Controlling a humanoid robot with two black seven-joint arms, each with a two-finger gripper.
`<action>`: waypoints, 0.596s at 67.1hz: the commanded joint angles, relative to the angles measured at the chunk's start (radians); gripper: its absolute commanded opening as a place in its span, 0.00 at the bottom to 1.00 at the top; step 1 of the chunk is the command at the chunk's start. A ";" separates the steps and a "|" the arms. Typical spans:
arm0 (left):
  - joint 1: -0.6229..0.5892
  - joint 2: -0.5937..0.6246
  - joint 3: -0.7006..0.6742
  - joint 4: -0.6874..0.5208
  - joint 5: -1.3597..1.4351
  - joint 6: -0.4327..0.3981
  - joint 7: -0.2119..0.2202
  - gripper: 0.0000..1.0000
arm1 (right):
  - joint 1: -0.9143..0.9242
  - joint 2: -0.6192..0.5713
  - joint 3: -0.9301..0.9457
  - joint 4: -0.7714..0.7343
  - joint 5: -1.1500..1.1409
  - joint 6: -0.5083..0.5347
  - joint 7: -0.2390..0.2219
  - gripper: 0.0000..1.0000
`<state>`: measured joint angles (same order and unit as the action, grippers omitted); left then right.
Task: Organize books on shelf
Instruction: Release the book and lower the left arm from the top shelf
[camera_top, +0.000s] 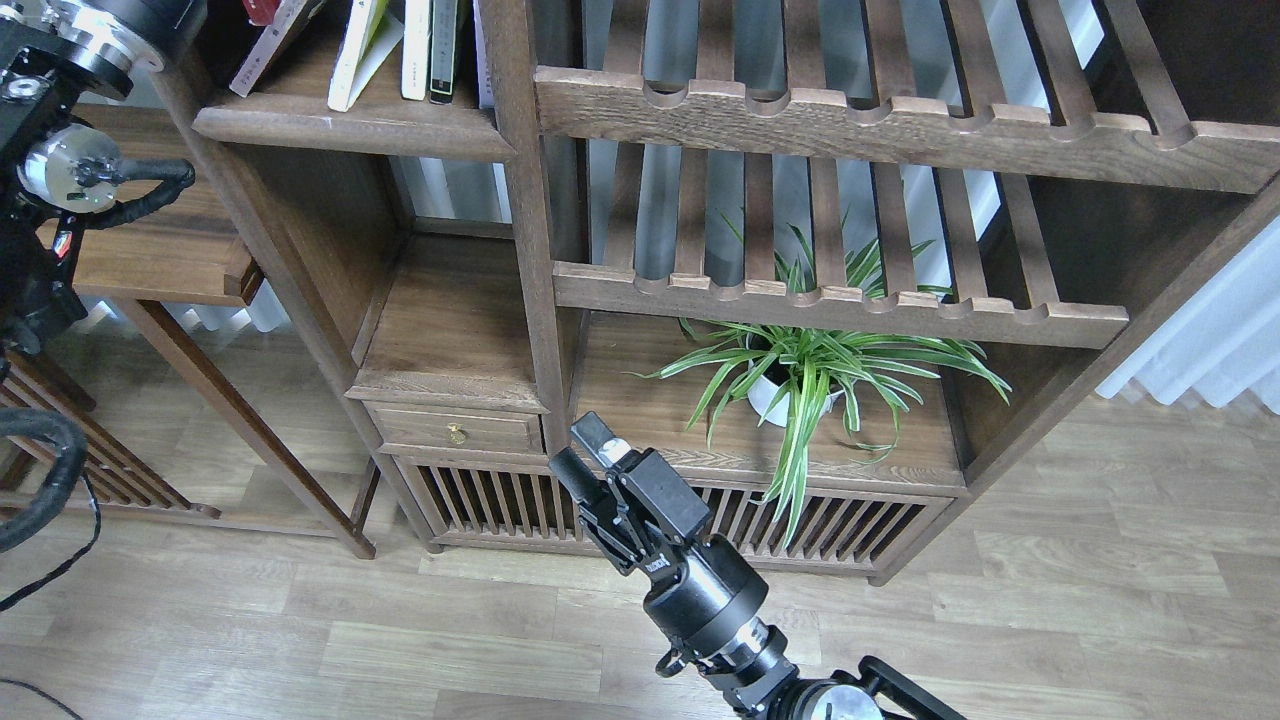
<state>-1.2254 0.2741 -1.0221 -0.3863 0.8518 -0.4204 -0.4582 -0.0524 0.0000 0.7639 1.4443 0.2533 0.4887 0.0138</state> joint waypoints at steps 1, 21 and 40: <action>0.024 0.000 0.002 -0.012 -0.020 -0.017 -0.017 0.04 | -0.003 0.000 0.000 -0.001 0.000 0.000 -0.001 0.80; 0.020 -0.001 -0.001 -0.012 -0.031 -0.014 -0.019 0.04 | -0.006 0.000 0.000 -0.001 0.000 0.000 -0.001 0.80; 0.020 -0.018 -0.001 -0.014 -0.031 0.078 -0.019 0.51 | -0.006 0.000 0.002 -0.001 0.000 0.000 -0.001 0.80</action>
<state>-1.2054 0.2678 -1.0237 -0.4000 0.8209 -0.3756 -0.4706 -0.0584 0.0000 0.7650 1.4434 0.2531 0.4887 0.0125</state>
